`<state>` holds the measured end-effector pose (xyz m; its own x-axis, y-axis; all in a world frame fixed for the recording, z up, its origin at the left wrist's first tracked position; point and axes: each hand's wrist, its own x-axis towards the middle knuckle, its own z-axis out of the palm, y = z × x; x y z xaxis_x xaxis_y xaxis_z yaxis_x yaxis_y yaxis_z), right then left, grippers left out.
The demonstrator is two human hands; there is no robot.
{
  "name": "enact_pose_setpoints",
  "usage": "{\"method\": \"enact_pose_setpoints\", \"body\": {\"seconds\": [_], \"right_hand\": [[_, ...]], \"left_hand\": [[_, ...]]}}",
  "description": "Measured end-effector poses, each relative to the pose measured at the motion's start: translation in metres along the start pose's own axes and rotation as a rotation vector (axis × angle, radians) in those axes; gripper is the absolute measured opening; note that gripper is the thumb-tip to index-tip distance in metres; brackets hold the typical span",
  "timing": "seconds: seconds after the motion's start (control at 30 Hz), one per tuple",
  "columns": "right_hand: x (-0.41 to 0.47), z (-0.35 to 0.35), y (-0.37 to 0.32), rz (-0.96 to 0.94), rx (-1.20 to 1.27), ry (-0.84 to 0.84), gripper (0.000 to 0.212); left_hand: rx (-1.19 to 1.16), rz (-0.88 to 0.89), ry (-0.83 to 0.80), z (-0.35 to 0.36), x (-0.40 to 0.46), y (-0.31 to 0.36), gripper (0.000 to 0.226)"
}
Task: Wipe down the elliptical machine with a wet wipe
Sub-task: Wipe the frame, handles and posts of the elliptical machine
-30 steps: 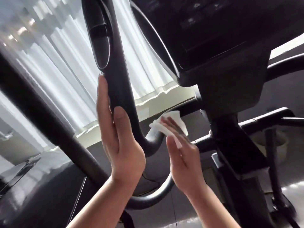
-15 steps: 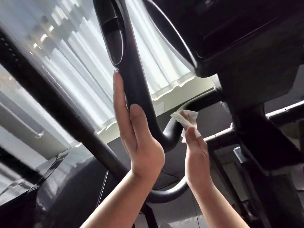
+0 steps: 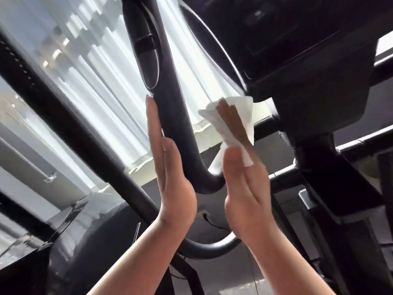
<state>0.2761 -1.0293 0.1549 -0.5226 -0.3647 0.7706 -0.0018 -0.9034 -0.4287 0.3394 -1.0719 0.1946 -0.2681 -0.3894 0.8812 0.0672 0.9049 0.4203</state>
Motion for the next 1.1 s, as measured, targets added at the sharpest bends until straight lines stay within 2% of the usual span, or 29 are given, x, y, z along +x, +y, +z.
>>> {"method": "enact_pose_setpoints", "body": {"seconds": [0.1,0.2,0.33,0.5,0.73,0.8,0.87,0.93,1.0,1.1], "right_hand": [[-0.005,0.010,0.022,-0.172,-0.153,-0.111,0.047],[-0.036,0.005,0.040,-0.216,-0.192,-0.089,0.046],[-0.062,-0.021,0.060,-0.284,-0.376,-0.134,0.043],[-0.081,-0.055,0.084,-0.230,-0.581,-0.183,0.042],[-0.014,-0.088,0.101,-0.140,-0.795,0.009,0.047],[0.012,-0.090,0.108,-0.063,-0.828,0.052,0.051],[0.018,-0.080,0.109,0.087,-0.736,0.113,0.049],[0.006,-0.058,0.103,0.271,-0.466,0.173,0.038],[-0.016,-0.033,0.089,0.441,-0.120,0.204,0.036],[-0.036,-0.013,0.062,0.559,0.182,0.260,0.032]], "left_hand": [[-0.066,-0.018,-0.029,0.001,0.000,0.005,0.040],[-0.099,-0.041,0.021,0.003,-0.001,0.002,0.039],[0.049,-0.007,0.089,0.005,-0.002,-0.002,0.038],[0.055,0.017,0.075,0.005,0.001,-0.002,0.042],[0.107,0.065,0.064,0.003,0.000,-0.006,0.042],[0.123,0.074,0.062,0.004,0.000,-0.006,0.045],[0.119,0.067,0.056,0.004,0.001,-0.006,0.048],[0.098,0.067,0.064,0.004,0.001,-0.006,0.047],[0.095,0.071,0.076,0.005,0.001,-0.006,0.044],[0.084,0.084,0.064,0.005,0.002,-0.007,0.043]]}}
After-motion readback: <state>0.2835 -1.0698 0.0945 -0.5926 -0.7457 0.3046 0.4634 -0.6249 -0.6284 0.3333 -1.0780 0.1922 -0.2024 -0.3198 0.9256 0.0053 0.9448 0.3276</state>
